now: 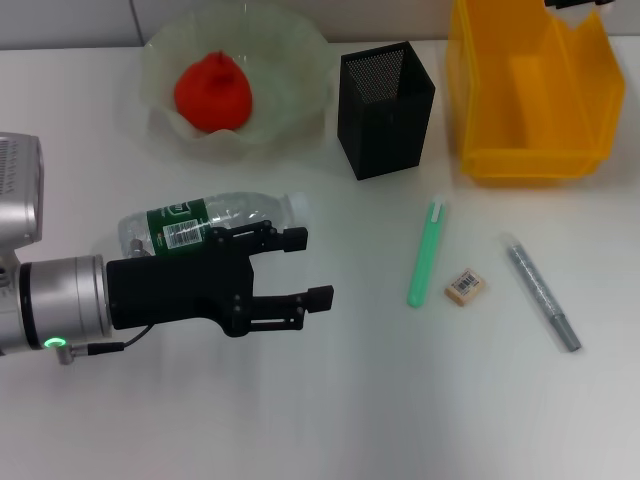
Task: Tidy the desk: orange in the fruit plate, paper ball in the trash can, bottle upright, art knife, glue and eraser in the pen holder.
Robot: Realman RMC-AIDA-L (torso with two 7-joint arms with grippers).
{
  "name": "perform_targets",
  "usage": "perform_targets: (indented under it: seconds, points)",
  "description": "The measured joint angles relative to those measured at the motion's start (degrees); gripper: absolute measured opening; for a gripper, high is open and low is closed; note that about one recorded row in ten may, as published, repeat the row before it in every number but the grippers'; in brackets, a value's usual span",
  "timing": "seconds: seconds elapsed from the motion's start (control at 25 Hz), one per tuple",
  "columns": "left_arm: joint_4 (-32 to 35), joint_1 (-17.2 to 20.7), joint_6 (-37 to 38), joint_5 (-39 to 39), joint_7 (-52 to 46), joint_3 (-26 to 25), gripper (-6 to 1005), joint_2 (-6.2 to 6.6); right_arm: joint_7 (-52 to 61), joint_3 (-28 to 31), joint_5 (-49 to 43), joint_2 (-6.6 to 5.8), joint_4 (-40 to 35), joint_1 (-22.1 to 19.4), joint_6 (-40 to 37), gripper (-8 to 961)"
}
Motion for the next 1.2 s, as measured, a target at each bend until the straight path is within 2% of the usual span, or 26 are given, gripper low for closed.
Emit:
perform_targets:
  seconds: [0.24, 0.32, 0.44, 0.48, 0.52, 0.6, 0.64, 0.68, 0.72, 0.88, 0.96, 1.04, 1.08, 1.12, 1.2]
  points:
    - [0.1, -0.1, 0.0, 0.0, -0.3, 0.0, 815, 0.14, 0.0, 0.1, 1.7, 0.28, 0.1, -0.1, 1.3, 743]
    - [0.1, -0.1, 0.1, 0.0, -0.3, 0.0, 815, 0.15, -0.5, 0.4, 4.9, 0.35, 0.1, -0.8, 1.7, 775]
    - [0.2, -0.2, 0.1, 0.0, -0.3, 0.0, 814, 0.16, -4.3, 1.7, 17.0, 0.1, 0.4, -3.8, 1.2, 804]
    - [0.2, -0.6, 0.2, 0.0, -0.3, 0.0, 814, 0.21, -8.1, 2.3, 26.6, -0.53, 1.7, -6.0, -1.1, 810]
    - [0.2, -0.7, 0.2, 0.0, -0.3, 0.0, 814, 0.22, -8.1, 2.3, 26.6, -0.53, 1.7, -6.0, -1.1, 815]
    - [0.2, -0.9, 0.3, 0.0, -0.3, 0.0, 814, 0.26, -13.9, 2.6, 37.2, -1.8, 4.6, -8.4, -5.9, 827]
    - [0.1, -1.1, 0.3, 0.0, -0.3, 0.0, 814, 0.29, -17.4, 2.7, 41.5, -2.54, 6.7, -9.6, -9.5, 827]
    - [0.1, -1.2, 0.4, 0.0, -0.3, 0.0, 814, 0.29, -23.6, 2.8, 47.8, -4.01, 10.9, -11.5, -16.6, 826]
    - [0.1, -1.3, 0.4, 0.0, -0.3, 0.0, 814, 0.29, -23.6, 2.8, 47.8, -4.01, 10.9, -11.5, -16.6, 826]
    - [0.1, -1.7, 0.4, 0.0, -1.1, 0.2, 814, 0.3, -34.0, 2.6, 48.4, -5.64, 18.8, -15.0, -28.0, 827]
    - [0.1, -1.8, 0.4, 0.0, -1.3, 0.3, 814, 0.33, -36.0, 2.4, 47.1, -5.67, 20.1, -15.7, -29.2, 827]
    - [0.1, -2.1, 0.4, 0.0, -1.9, 0.4, 814, 0.4, -40.2, 2.3, 44.1, -5.44, 22.3, -16.5, -30.5, 827]
    - [0.1, -2.2, 0.4, 0.0, -2.1, 0.4, 814, 0.42, -43.8, 2.4, 40.9, -4.6, 23.8, -17.3, -30.5, 827]
    - [0.1, -2.3, 0.3, 0.0, -2.3, 0.3, 814, 0.43, -43.8, 2.4, 40.9, -4.6, 23.8, -17.3, -30.5, 827]
    - [0.1, -2.5, 0.1, 0.0, -2.6, 0.2, 814, 0.43, -46.4, 2.5, 37.8, -3.39, 24.6, -17.9, -29.5, 827]
